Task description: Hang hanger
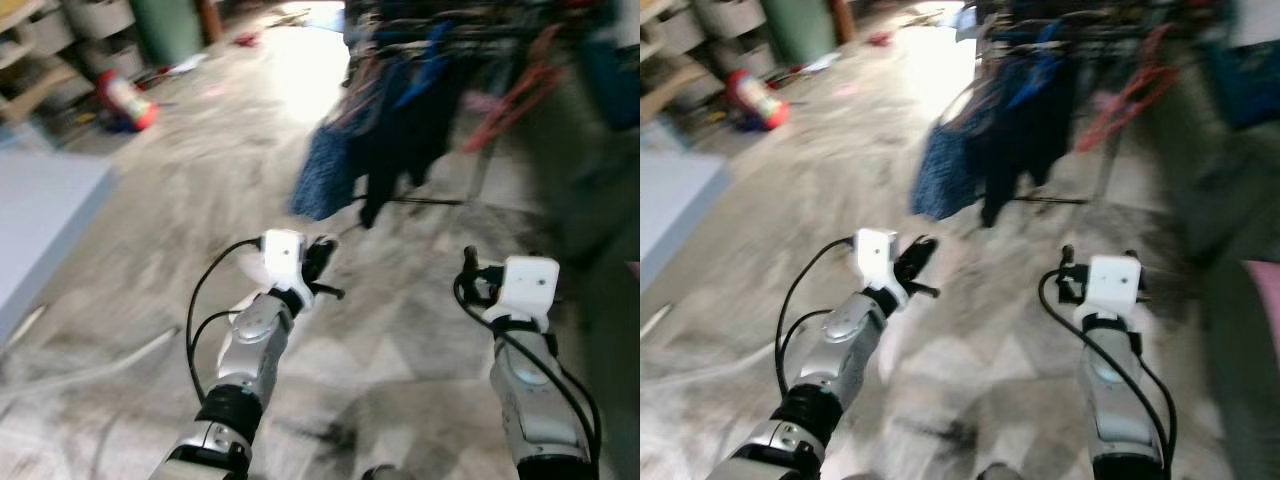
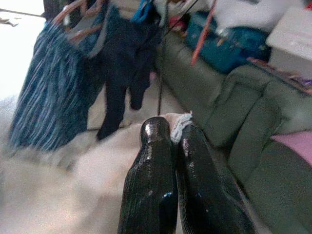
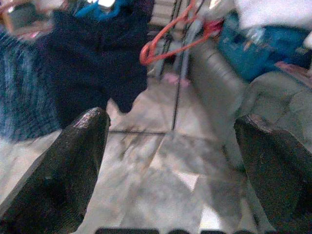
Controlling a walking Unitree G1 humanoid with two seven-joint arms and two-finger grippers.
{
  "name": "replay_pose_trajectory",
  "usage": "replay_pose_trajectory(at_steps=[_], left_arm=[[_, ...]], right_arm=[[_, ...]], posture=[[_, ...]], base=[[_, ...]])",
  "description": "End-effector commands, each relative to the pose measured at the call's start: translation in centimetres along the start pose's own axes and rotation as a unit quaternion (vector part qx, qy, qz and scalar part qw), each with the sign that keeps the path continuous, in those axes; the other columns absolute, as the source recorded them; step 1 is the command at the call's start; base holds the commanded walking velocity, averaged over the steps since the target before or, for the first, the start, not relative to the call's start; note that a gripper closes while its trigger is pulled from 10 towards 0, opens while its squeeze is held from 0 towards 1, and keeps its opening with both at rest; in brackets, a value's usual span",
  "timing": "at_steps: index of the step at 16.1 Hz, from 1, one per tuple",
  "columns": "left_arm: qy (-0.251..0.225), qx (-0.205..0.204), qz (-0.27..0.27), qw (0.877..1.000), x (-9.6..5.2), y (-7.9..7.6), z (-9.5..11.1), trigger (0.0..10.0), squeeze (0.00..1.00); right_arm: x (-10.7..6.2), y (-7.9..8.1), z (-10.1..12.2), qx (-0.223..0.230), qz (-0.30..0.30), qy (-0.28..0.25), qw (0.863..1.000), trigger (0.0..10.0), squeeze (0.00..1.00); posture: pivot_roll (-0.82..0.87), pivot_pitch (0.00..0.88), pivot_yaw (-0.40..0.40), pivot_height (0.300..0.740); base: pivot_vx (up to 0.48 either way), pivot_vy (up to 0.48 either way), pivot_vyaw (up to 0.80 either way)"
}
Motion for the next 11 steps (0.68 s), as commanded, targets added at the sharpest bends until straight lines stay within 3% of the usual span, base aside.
replay_pose_trajectory(at_steps=[1,4,8,11], left_arm=[[0.002,0.009,0.013,1.000,-0.57,1.35,-0.02,10.0,0.00],[0.002,0.009,0.013,1.000,-0.54,1.41,0.02,10.0,0.00],[0.004,0.011,0.011,1.000,-0.51,1.46,0.05,10.0,0.00],[0.004,0.012,0.010,1.000,-0.50,1.48,0.06,10.0,0.00]], right_arm=[[-0.10,1.23,0.02,0.012,0.011,0.001,1.000,10.0,0.00],[-0.14,1.26,-0.05,0.012,0.011,0.001,1.000,10.0,0.00],[-0.05,1.48,-0.17,0.015,0.012,0.003,1.000,10.0,0.00],[0.03,1.65,-0.15,0.014,0.014,0.002,1.000,10.0,0.00]], posture=[[-0.05,0.207,0.046,0.740],[-0.04,0.205,0.048,0.740],[-0.04,0.194,0.051,0.740],[-0.03,0.192,0.050,0.740]], base=[[0.326,0.000,0.00],[0.329,0.000,0.00],[0.329,0.000,-0.76],[0.336,0.170,-0.15]])
Point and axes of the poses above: a point about 5 cm out from each wrist's last joint towards the gripper, its own x axis pointing out of the wrist towards the gripper, its own z axis along the axis of the wrist's last joint, y = z × x, the point moved 5 cm from there along x, pointing out of the wrist towards the gripper, and after that the axes turned 4 degrees about x, right-handed, at the moved point
